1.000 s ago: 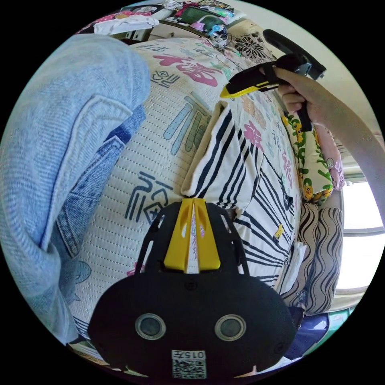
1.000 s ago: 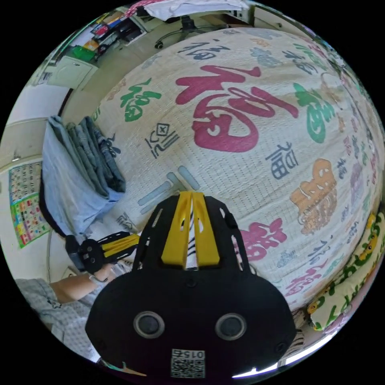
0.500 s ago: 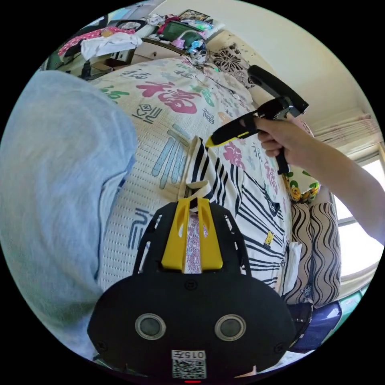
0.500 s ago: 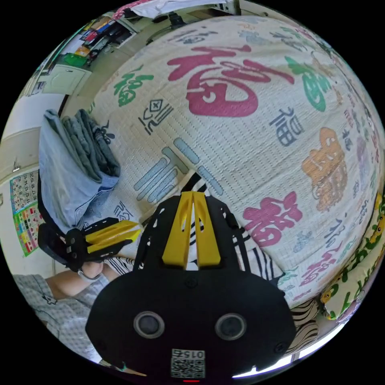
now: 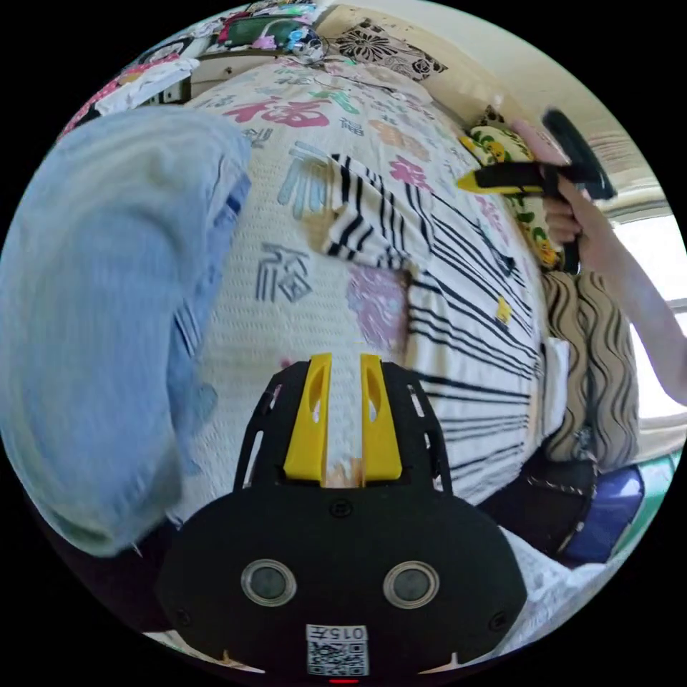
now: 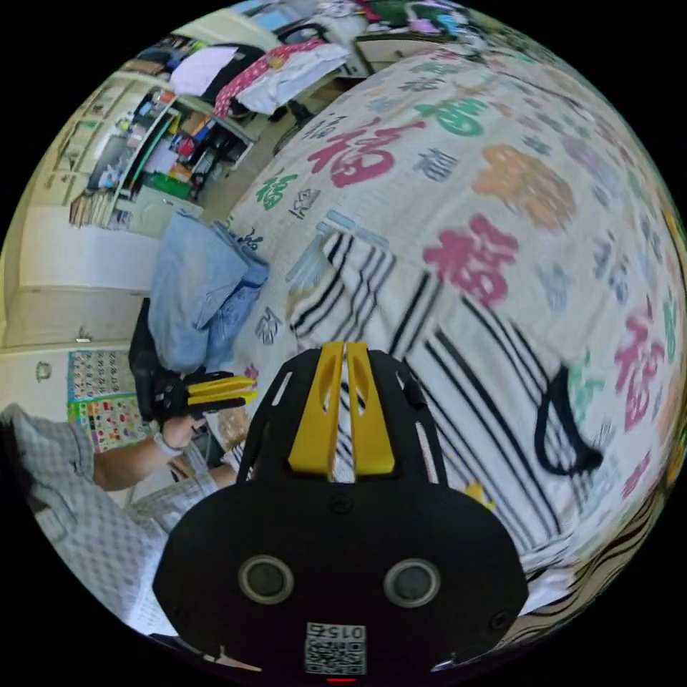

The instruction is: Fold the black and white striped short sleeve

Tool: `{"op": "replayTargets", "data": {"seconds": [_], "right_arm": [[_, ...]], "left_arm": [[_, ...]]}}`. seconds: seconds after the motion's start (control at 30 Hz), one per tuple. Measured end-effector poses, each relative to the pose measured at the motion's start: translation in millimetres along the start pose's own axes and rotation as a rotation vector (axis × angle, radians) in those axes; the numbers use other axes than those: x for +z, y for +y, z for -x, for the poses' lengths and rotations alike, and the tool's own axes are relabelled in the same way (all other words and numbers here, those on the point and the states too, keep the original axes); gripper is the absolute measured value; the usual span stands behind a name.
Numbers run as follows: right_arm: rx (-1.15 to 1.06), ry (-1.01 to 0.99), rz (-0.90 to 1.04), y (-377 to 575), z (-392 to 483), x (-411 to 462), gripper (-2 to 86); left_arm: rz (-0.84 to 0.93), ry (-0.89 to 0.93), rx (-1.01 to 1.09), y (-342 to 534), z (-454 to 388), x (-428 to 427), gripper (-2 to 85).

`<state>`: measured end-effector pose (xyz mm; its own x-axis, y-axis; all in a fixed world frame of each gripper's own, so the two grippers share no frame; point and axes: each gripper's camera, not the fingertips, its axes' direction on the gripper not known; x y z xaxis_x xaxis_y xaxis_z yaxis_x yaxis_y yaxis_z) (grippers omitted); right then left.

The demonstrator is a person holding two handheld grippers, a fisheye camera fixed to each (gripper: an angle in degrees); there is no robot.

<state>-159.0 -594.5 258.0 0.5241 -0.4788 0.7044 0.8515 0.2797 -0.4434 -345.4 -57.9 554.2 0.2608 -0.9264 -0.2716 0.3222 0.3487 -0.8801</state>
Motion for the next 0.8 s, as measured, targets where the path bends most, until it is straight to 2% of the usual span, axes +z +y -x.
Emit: {"op": "replayTargets", "data": {"seconds": [0.1,0.23,0.37,0.53,0.63,0.8], "right_arm": [[0.22,0.029,0.0,135.8,-70.1,10.7,3.2],[0.652,-0.018,0.096,346.1,-150.6,55.6,7.3],[0.935,-0.034,0.214,506.0,-191.6,110.6,8.3],[0.961,-0.117,0.315,584.3,-228.1,181.1,7.4],[0.937,-0.139,0.342,607.1,-246.1,214.8,1.3],[0.96,-0.163,0.315,649.1,-277.1,247.1,-0.1]], "left_arm": [[0.146,0.037,-0.012,45.9,-1.1,37.0,7.9],[0.322,-0.007,-0.041,99.7,-4.0,98.4,8.5],[0.367,-0.073,-0.037,114.7,-11.5,151.4,8.2],[0.44,-0.173,-0.073,108.3,-14.5,218.5,1.6],[0.44,-0.23,-0.043,110.1,-19.5,249.7,0.2],[0.482,-0.407,0.035,116.4,-30.9,319.1,0.3]]}}
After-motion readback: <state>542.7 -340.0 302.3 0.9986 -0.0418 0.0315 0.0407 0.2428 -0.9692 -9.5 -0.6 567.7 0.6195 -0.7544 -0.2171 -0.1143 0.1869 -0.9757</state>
